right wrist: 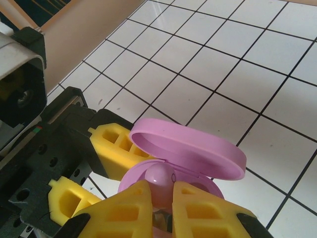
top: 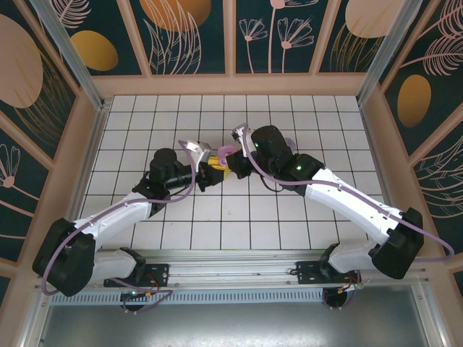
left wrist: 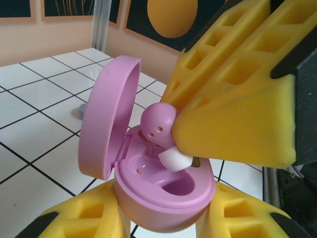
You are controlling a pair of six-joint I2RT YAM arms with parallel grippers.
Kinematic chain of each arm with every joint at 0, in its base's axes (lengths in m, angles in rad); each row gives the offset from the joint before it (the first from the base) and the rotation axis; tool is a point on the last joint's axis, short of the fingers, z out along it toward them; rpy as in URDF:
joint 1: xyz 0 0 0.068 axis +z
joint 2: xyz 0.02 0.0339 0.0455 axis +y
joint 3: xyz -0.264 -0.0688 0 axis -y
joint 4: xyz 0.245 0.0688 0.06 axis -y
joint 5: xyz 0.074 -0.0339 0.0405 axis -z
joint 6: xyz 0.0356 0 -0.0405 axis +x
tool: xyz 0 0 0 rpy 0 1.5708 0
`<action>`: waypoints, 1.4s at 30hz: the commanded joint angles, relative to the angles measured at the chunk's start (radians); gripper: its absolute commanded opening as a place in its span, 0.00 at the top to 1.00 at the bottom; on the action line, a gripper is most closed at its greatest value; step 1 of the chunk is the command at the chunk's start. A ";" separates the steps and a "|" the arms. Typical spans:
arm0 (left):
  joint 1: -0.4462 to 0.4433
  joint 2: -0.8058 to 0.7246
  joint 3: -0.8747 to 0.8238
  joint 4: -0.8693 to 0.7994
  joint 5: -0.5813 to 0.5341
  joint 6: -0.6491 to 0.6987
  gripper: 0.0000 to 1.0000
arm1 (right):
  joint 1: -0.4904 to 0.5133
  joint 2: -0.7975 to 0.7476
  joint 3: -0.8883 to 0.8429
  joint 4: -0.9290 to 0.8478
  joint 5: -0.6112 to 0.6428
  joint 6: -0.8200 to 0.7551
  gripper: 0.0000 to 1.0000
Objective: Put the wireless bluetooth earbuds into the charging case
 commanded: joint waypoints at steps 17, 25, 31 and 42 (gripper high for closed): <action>-0.003 0.002 0.014 0.029 -0.025 0.017 0.99 | 0.036 0.036 0.052 -0.082 0.000 0.020 0.86; -0.002 0.003 0.013 0.023 -0.031 0.020 0.99 | 0.050 0.057 0.078 -0.123 -0.001 0.020 0.80; -0.002 -0.001 0.013 0.014 -0.036 0.027 0.99 | 0.051 0.059 0.091 -0.126 0.013 0.033 0.75; -0.003 -0.004 0.010 0.005 -0.040 0.039 0.99 | 0.050 0.061 0.139 -0.130 0.025 0.065 0.66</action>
